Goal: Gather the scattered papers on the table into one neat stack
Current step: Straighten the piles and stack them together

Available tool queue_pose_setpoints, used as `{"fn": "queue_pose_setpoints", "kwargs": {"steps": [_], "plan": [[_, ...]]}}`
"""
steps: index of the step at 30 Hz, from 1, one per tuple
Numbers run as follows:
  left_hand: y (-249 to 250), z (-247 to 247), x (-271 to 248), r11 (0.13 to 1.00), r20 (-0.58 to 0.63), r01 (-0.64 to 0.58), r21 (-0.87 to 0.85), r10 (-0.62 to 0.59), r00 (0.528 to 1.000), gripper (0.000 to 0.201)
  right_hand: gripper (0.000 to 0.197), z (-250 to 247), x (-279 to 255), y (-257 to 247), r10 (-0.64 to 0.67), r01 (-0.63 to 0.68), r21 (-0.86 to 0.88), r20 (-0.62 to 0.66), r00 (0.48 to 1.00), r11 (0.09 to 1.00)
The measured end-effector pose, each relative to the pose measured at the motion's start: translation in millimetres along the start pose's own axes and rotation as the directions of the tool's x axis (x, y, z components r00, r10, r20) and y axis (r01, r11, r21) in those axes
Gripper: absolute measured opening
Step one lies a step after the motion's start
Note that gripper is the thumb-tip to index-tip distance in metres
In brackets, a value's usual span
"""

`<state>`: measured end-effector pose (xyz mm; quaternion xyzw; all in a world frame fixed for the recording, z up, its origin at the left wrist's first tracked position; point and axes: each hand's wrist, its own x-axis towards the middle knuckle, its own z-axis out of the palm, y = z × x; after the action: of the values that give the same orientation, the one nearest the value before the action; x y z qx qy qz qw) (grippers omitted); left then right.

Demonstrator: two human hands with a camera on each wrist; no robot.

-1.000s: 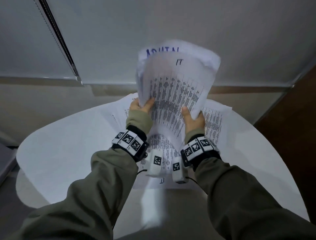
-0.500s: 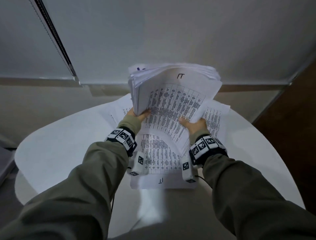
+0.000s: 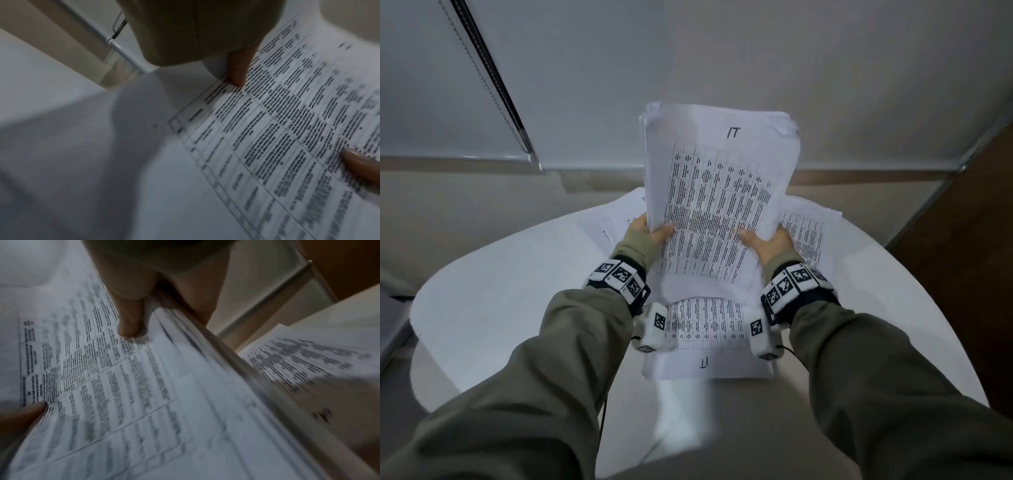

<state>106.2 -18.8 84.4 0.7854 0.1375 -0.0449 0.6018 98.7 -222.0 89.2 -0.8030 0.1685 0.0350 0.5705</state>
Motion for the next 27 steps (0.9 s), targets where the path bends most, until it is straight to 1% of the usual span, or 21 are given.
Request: {"fn": "queue_pose_setpoints", "kwargs": {"steps": [1, 2, 3, 4, 5, 6, 7, 8, 9, 10, 12, 14, 15, 17, 19, 21, 22, 23, 24, 25, 27], "plan": [[2, -2, 2, 1.000, -0.015, -0.003, 0.013, 0.004, 1.000, 0.016, 0.051, -2, 2, -3, -0.013, 0.013, -0.014, 0.019, 1.000, 1.000], [6, -6, 4, 1.000, -0.042, 0.006, 0.026, -0.005, 0.999, 0.014, 0.050, -6, 4, -6, -0.010, 0.010, -0.012, 0.038, 0.999, 1.000], [6, -13, 8, 0.999, -0.066, 0.031, 0.045, -0.028, 0.997, 0.018, 0.048, -12, 8, -7, 0.005, -0.006, 0.015, 0.042, 0.999, 1.000], [3, -22, 14, 0.994, -0.076, 0.059, 0.090, -0.052, 0.996, 0.024, 0.044, -18, 10, -6, 0.059, -0.061, 0.065, 0.040, 0.997, 0.996], [-4, -32, 19, 0.978, -0.070, 0.101, 0.184, -0.089, 0.993, 0.030, 0.040, -24, 14, -1, 0.133, -0.136, 0.112, 0.030, 0.991, 0.984], [-14, -42, 23, 0.941, -0.059, 0.149, 0.304, -0.138, 0.989, 0.036, 0.039, -31, 16, 8, 0.216, -0.217, 0.082, 0.019, 0.976, 0.973], [-27, -51, 27, 0.893, -0.059, 0.212, 0.398, -0.206, 0.977, 0.040, 0.037, -37, 19, 21, 0.302, -0.301, -0.024, 0.033, 0.953, 0.953], [-40, -59, 27, 0.842, -0.072, 0.279, 0.461, -0.278, 0.958, 0.044, 0.038, -43, 22, 36, 0.352, -0.342, -0.167, 0.034, 0.936, 0.925], [-55, -64, 26, 0.796, -0.084, 0.334, 0.505, -0.340, 0.937, 0.046, 0.042, -45, 25, 53, 0.401, -0.367, -0.358, 0.024, 0.916, 0.859], [-66, -65, 23, 0.737, -0.087, 0.375, 0.562, -0.399, 0.913, 0.047, 0.045, -44, 21, 64, 0.436, -0.366, -0.486, 0.035, 0.899, 0.794], [-82, -63, 16, 0.647, -0.101, 0.423, 0.635, -0.473, 0.875, 0.050, 0.046, -34, 6, 72, 0.486, -0.362, -0.536, 0.106, 0.868, 0.763], [-90, -54, 10, 0.635, -0.094, 0.461, 0.620, -0.523, 0.847, 0.053, 0.046, -21, -3, 73, 0.492, -0.307, -0.647, 0.122, 0.862, 0.698], [-93, -50, 8, 0.635, -0.096, 0.468, 0.614, -0.528, 0.844, 0.054, 0.046, -16, -6, 70, 0.481, -0.251, -0.719, 0.130, 0.867, 0.648], [-97, -47, 4, 0.590, -0.064, 0.397, 0.703, -0.504, 0.861, 0.051, 0.045, -7, -8, 65, 0.438, -0.202, -0.735, 0.143, 0.887, 0.648], [-99, -47, 4, 0.570, -0.032, 0.318, 0.758, -0.455, 0.890, 0.045, 0.048, -2, -8, 63, 0.463, -0.168, -0.765, 0.186, 0.867, 0.622], [-97, -47, 2, 0.558, -0.024, 0.328, 0.762, -0.483, 0.876, 0.045, 0.055, 2, -2, 73, 0.477, -0.170, -0.762, 0.200, 0.856, 0.624], [-96, -47, 0, 0.582, -0.015, 0.357, 0.731, -0.508, 0.861, 0.048, 0.058, 4, -3, 74, 0.500, -0.185, -0.748, 0.219, 0.838, 0.638], [-99, -47, 1, 0.611, -0.029, 0.396, 0.685, -0.520, 0.853, 0.049, 0.058, 5, 0, 79, 0.496, -0.141, -0.767, 0.253, 0.830, 0.626], [-98, -47, 1, 0.609, -0.008, 0.373, 0.700, -0.516, 0.857, 0.048, 0.058, 6, 2, 82, 0.487, -0.148, -0.750, 0.254, 0.835, 0.644], [-99, -49, 2, 0.573, 0.011, 0.343, 0.745, -0.524, 0.852, 0.046, 0.056, 8, 6, 83, 0.485, -0.121, -0.769, 0.265, 0.833, 0.628], [-102, -55, 6, 0.542, 0.021, 0.292, 0.788, -0.497, 0.867, 0.046, 0.058, 9, 12, 80, 0.479, -0.215, -0.691, 0.213, 0.852, 0.690]]}}
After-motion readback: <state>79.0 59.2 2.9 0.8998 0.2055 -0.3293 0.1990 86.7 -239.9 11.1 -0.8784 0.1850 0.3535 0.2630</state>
